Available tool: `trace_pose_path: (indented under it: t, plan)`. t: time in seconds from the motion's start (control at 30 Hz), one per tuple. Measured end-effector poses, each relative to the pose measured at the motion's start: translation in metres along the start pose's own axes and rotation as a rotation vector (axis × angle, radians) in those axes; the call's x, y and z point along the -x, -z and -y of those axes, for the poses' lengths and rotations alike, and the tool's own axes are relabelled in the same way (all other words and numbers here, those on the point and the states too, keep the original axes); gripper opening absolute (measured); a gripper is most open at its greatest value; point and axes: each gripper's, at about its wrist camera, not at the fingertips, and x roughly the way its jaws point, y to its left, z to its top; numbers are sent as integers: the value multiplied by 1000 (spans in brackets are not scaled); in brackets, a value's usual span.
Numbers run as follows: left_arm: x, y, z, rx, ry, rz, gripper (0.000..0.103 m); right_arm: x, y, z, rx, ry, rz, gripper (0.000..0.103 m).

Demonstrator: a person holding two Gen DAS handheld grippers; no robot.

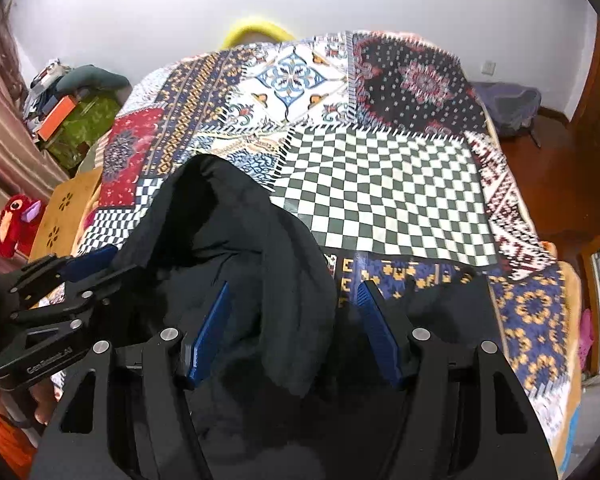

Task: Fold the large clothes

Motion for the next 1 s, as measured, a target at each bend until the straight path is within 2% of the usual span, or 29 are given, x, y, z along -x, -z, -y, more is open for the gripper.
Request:
trace_pose_path:
  t: [0.13, 0.2, 0.27, 0.3, 0.37, 0.43, 0.57, 0.73, 0.9, 1.0]
  plan:
    - [-27, -5, -11, 72, 25, -24, 48, -22, 0, 14, -84, -51, -37, 60]
    - [-32, -3, -15, 94, 37, -15, 48, -28, 3, 17, -96, -57, -36, 50]
    - [-35, -2, -16, 94, 40, -5, 47, -30, 4, 16, -77, -68, -39, 31]
    - [-35, -2, -16, 92, 39, -1, 45, -29, 5, 14, -63, -55, -37, 29]
    - [-34, -2, -14, 75, 41, 3, 18, -24, 6, 11, -34, -34, -14, 20]
    - [-29, -1, -12, 66, 41, 4, 14, -12, 9, 5, -9, -22, 17, 16]
    - [-4, 1, -10, 57, 62, 29, 10, 19, 21, -2, 5, -20, 75, 13]
    - [45, 14, -3, 13, 87, 77, 10, 65, 42, -13, 32, -20, 134, 12]
    - [90, 43, 6, -40, 95, 99, 10, 95, 67, -26, 76, -4, 157, 12]
    - [105, 66, 15, -77, 71, 95, 10, 105, 83, -32, 101, 0, 148, 12]
